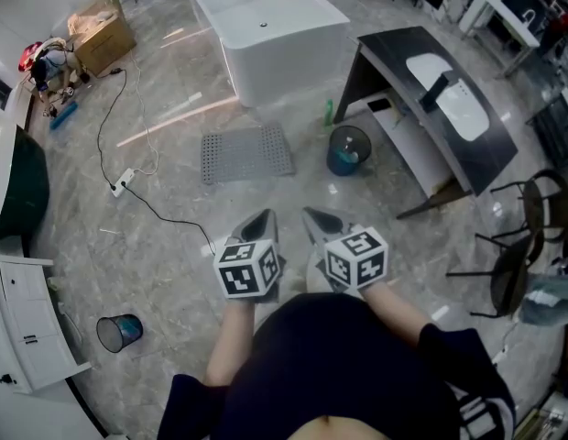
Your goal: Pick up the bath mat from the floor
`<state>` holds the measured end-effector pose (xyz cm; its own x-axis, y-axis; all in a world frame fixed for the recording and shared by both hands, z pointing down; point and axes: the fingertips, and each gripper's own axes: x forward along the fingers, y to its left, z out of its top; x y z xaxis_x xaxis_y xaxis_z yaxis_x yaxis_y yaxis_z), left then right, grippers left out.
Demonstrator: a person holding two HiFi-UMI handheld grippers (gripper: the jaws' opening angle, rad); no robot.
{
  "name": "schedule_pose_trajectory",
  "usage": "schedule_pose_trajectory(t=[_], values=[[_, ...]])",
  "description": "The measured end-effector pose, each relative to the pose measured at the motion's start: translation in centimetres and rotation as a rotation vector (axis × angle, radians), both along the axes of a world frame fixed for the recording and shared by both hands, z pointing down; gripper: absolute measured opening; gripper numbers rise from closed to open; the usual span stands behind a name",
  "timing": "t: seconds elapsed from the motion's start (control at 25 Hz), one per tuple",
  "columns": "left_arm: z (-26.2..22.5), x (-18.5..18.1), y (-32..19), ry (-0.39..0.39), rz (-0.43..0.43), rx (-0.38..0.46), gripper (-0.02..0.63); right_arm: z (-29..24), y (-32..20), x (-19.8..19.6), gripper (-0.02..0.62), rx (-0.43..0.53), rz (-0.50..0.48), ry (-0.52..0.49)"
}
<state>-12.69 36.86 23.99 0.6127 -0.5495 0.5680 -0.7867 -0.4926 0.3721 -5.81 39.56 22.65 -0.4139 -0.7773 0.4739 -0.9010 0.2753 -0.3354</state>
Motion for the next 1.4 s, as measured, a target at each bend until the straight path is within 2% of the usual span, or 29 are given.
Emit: schedule_pose_trajectory(t=[0.8,1.16,1.4], values=[[1.3,-2.0,-2.0,-0.012,-0.032,-0.039,0.0,1.0,-2.3,-1.1,0.011,-0.033,-0.009,-0.005],[2.1,-2.0,-5.4,-0.014,-0.065,-0.061,0.0,1.7,-5.9,0.2,0.012,-0.042,0.021,-0.005],[2.7,-1.3,-8.9,-0.012,-0.075,-0.073,0.0,2.2,-10.0,1.3,0.011,-0.042,0.018,0.003]])
